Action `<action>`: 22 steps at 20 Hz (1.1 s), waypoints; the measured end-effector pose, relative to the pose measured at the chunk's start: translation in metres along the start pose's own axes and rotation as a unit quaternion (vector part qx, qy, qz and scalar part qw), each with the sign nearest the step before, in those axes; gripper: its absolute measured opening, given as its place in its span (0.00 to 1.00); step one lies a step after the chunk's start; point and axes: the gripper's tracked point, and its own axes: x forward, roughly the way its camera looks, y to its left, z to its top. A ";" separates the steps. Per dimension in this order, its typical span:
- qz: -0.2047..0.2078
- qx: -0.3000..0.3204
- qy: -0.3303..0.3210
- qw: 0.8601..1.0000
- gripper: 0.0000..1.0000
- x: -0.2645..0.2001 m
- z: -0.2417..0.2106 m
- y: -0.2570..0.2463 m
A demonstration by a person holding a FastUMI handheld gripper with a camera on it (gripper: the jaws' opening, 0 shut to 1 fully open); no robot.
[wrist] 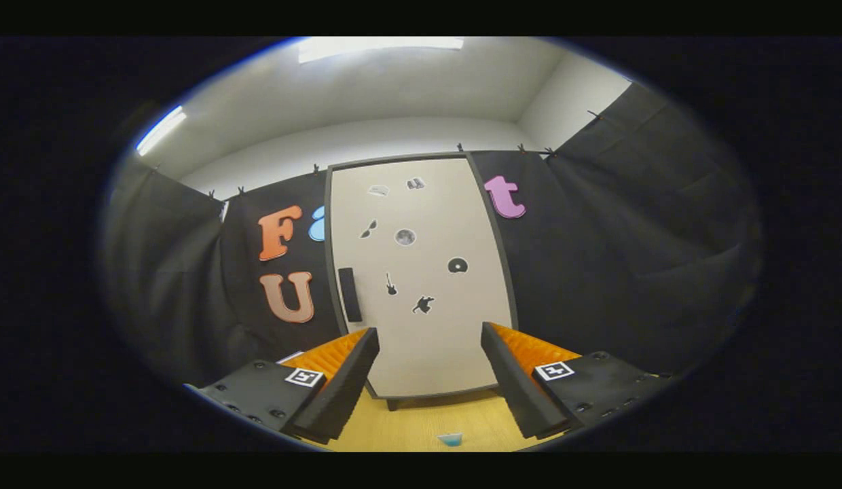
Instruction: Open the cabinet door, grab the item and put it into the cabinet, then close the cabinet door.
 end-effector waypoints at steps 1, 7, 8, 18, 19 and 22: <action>0.009 0.000 -0.003 1.000 0.97 0.005 0.005 0.006; 0.057 0.023 0.005 0.998 0.97 0.055 0.021 0.045; 0.067 0.027 0.007 0.997 0.97 0.066 0.023 0.054; 0.107 0.015 0.067 0.992 0.98 0.220 -0.011 0.126; 0.105 0.015 0.077 0.991 0.98 0.231 -0.021 0.127; 0.089 0.009 0.089 0.992 0.98 0.257 -0.036 0.127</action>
